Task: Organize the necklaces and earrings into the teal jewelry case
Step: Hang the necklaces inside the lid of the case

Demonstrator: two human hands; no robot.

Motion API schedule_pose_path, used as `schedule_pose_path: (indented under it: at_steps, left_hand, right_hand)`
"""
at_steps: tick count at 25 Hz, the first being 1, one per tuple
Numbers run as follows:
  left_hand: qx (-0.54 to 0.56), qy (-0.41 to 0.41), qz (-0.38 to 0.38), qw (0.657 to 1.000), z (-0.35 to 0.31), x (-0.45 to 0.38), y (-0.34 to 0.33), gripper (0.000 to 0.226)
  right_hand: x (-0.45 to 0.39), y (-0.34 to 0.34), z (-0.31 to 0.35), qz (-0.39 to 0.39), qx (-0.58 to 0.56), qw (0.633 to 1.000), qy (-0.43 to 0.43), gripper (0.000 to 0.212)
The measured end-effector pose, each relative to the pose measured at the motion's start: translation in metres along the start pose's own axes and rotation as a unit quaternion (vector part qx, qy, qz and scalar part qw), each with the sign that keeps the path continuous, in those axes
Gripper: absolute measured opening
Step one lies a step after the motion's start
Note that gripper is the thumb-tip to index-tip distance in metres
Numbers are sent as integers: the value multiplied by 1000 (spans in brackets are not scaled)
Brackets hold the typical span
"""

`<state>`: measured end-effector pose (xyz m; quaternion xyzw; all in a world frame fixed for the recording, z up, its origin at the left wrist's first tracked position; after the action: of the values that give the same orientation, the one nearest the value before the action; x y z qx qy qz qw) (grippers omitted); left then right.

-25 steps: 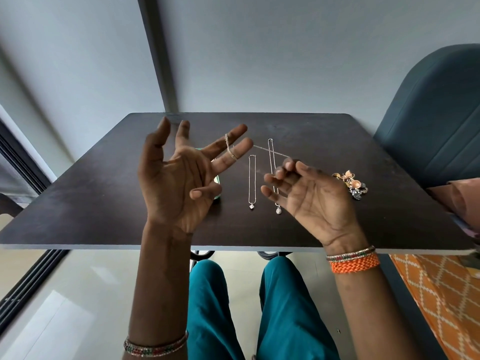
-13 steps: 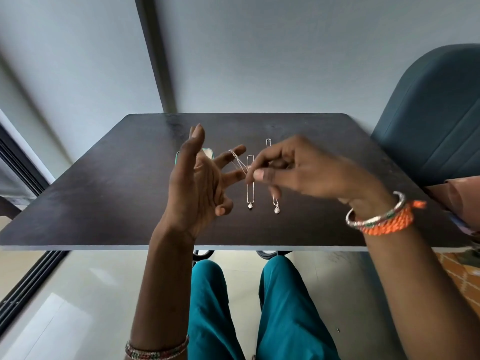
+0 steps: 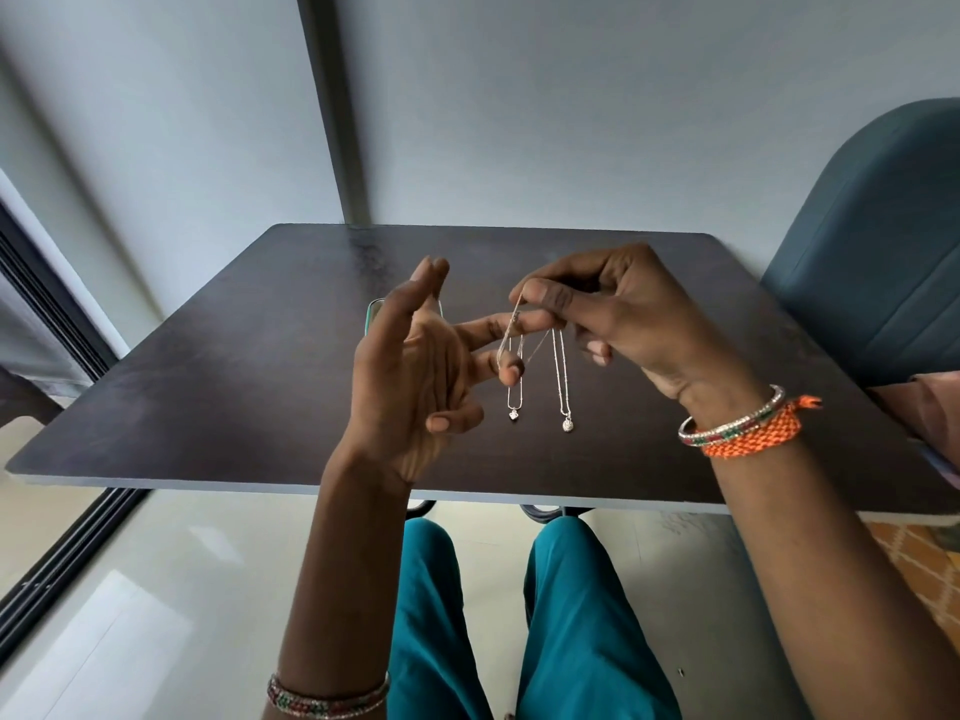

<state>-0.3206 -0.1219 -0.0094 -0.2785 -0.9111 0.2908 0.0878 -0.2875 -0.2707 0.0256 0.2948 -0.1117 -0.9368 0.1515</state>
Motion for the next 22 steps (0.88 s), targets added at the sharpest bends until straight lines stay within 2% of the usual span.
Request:
schedule_pose_path:
  at_steps: [3, 7, 9, 11, 14, 19, 21, 22]
  left_hand:
    - [-9, -16, 14, 1000, -1, 1, -1, 80]
    - [32, -82, 15, 996, -2, 1, 2, 59]
    - [84, -112, -9, 990, -3, 0, 8, 56]
    - [130, -115, -69, 982, -5, -1, 19, 49]
    - [136, -99, -110, 980, -7, 0, 25, 37]
    - [104, -88, -139, 981, -7, 0, 17, 54]
    - [105, -100, -139, 980, -7, 0, 18, 54]
    - [113, -106, -133, 979, -7, 0, 19, 52]
  right_hand:
    - [0, -2, -4, 14, -16, 1000, -22, 12]
    - [4, -7, -13, 11, -53, 995, -87, 17]
    - [13, -12, -18, 0, -135, 983, -124, 24]
    - [26, -16, -24, -22, -252, 956, -145, 26]
    - [41, -24, -34, -60, -368, 915, -154, 20]
    - [43, -37, -42, -93, -343, 921, -161, 19]
    - [44, -37, -40, -89, -263, 949, -153, 14]
    - [45, -37, -37, -70, -181, 971, -138, 12]
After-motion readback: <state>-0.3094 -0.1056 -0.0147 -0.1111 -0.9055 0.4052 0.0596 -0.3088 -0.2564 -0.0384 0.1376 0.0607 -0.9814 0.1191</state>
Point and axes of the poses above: each hand's wrist, its own x-axis away from the middle knuckle, its own y-axis out of the back of the hand, z = x × y, the point moved 4 cm from there along -x, towards the middle knuckle, and after that the axes turned 12 degrees about y, right-handed, at the moved point
